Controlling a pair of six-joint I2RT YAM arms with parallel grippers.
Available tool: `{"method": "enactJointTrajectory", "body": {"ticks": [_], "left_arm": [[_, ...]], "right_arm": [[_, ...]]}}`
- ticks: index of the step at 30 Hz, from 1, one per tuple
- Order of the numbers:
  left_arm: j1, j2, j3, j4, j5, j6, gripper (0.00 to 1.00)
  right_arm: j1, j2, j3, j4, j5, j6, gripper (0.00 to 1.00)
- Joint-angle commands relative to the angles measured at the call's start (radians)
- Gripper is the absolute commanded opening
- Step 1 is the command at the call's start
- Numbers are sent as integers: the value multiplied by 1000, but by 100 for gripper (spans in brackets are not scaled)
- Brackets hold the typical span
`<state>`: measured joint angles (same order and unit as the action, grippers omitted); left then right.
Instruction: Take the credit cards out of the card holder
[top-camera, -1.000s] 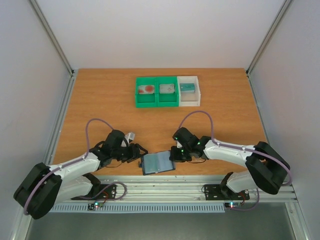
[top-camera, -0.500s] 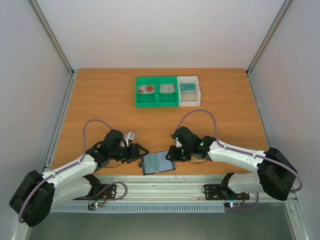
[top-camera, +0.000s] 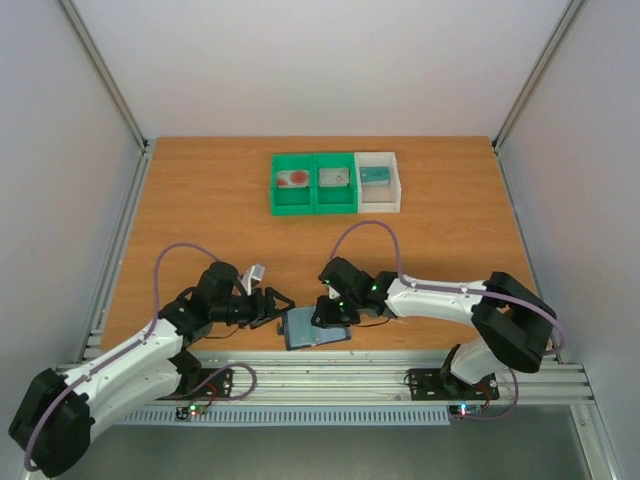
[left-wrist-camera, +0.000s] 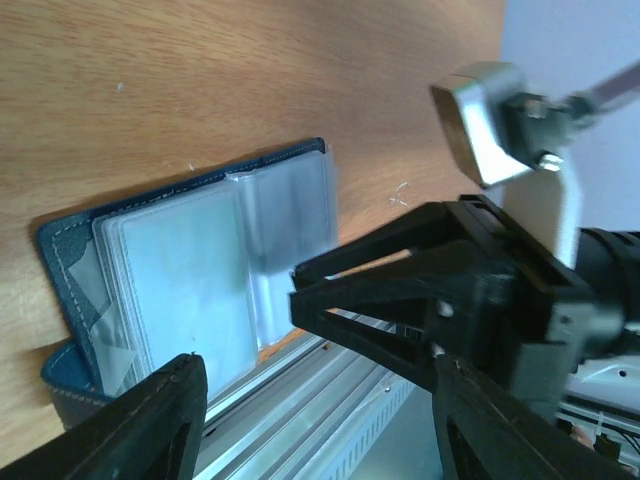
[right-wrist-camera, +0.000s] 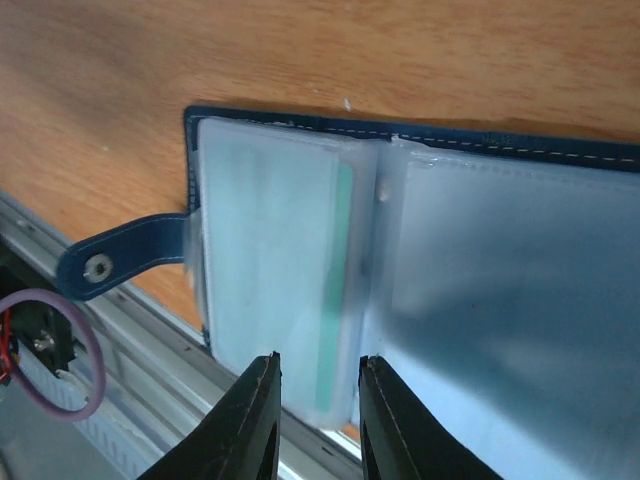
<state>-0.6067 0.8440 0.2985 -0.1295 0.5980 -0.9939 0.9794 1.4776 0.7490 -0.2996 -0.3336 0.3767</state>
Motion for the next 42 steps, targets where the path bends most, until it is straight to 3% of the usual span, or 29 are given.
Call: {"method": "enactJointTrajectory", "body": {"ticks": [1,8,15,24,33,36,39,42], "left_arm": [[-4,-76,-6,-92,-20,-13,63],[-4,-142,4,-180,-26,-15,63],[-4,-134,-20,-102,12,-55,67],[-3,26,-62,78,23,-72,69],[-4,152,-44,73,-57,22,72],[-4,186,-55,118,-46,15,69],[-3,210,-60,218,4,4,55],[-5,202,-45,206,15,-6,55]], "right_arm": [[9,79,29,79,-43,26,23],[10,173,68,81,-14,14,21],[9,224,63,142,38,61,4],[8,231,52,211,75,144,1],[7,210,7,256,71,179,2],[7,202,-6,272,68,185,2],[7,198,-13,281,61,191,2],[7,197,-21,288,61,191,2]]}}
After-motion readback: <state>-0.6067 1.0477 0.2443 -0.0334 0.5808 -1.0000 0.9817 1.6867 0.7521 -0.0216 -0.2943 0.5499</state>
